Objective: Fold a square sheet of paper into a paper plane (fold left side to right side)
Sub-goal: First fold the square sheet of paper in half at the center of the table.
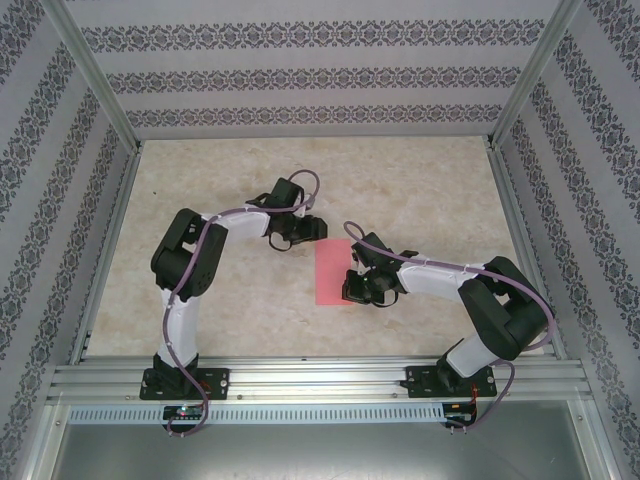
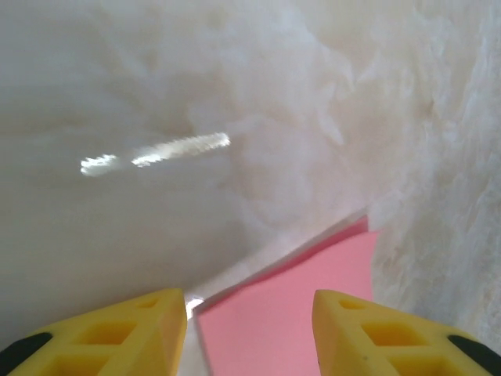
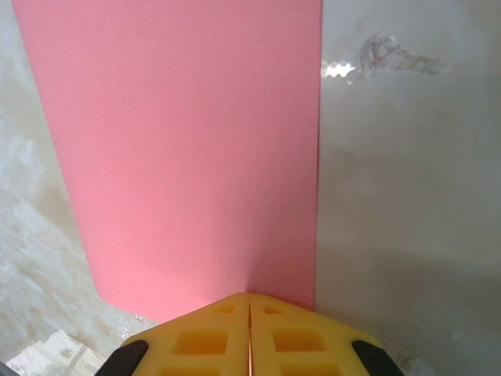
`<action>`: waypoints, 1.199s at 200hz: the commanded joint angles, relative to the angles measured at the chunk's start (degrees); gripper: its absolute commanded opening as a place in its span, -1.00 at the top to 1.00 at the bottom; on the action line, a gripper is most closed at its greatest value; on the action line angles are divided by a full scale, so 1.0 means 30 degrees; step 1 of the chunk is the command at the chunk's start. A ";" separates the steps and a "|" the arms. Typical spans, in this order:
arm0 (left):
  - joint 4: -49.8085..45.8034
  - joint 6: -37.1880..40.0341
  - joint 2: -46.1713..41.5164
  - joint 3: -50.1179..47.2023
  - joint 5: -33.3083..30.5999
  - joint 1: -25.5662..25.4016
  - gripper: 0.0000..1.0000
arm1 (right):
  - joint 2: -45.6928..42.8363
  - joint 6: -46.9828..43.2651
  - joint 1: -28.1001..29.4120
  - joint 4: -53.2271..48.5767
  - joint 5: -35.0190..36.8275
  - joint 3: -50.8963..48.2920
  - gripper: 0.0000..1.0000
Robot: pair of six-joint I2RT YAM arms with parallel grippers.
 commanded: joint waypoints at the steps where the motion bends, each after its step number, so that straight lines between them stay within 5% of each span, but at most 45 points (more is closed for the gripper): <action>1: -0.0976 0.1220 -0.0482 0.0588 -0.0957 0.1152 0.01 | 0.0842 -0.0367 -0.0068 -0.2427 0.1920 -0.0388 0.83; 73: 0.2654 -0.1242 -0.4610 -0.4271 0.2410 -0.0293 0.06 | 0.1097 -0.0514 -0.0089 -0.2490 0.1890 -0.0124 0.82; 138: 0.3198 -0.1999 -0.3421 -0.4547 0.1837 -0.2541 0.08 | 0.1223 -0.0493 -0.0034 -0.2565 0.1966 0.0038 0.82; 240: 0.2742 -0.2067 -0.1226 -0.3183 -0.0743 -0.1710 0.09 | 0.1276 -0.0577 -0.0006 -0.3034 0.2275 -0.0021 0.82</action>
